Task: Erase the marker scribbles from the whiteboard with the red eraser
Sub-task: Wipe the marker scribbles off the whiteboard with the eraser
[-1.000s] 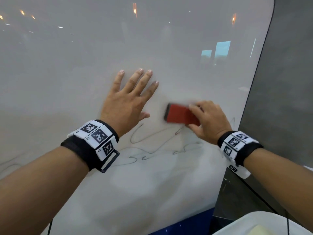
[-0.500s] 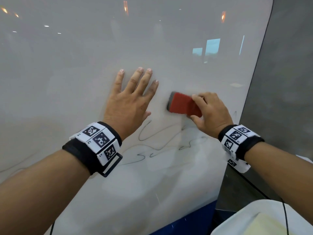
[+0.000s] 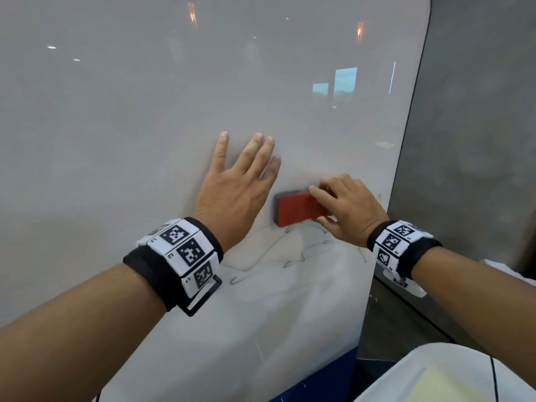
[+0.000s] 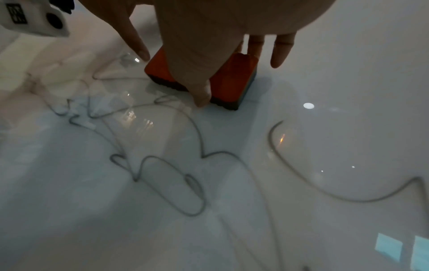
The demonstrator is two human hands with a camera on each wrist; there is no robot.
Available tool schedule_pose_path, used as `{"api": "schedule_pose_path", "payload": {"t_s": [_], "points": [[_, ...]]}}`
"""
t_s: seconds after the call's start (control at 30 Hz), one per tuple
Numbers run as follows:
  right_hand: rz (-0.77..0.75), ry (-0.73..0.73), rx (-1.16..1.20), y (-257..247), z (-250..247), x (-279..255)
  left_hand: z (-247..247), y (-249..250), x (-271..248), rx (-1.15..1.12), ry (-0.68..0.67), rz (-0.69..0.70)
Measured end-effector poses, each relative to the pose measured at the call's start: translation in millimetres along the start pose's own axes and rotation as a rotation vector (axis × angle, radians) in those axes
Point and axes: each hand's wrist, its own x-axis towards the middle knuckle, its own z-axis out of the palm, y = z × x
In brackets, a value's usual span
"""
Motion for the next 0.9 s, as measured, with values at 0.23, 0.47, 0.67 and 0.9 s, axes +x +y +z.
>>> {"api": "schedule_pose_path", "payload": {"t_s": [0.23,0.47,0.67,0.9], "points": [[0.077,0.062,0.048,27.3,-4.1,8.8,10.6,6.8,6.0,0.016,0.025,-0.029],[-0.085,0.151,0.09,10.8,-5.1,26.3,13.5,-2.0,-2.2,0.044,0.071,-0.016],[-0.034,0.221,0.162,-23.8,2.3,32.2,15.1,-40.3,-46.8,0.023,0.089,-0.089],[-0.156,0.204,0.15,-59.7,-3.8,51.8,14.7,-81.5,-95.1,0.025,0.129,-0.185]]}}
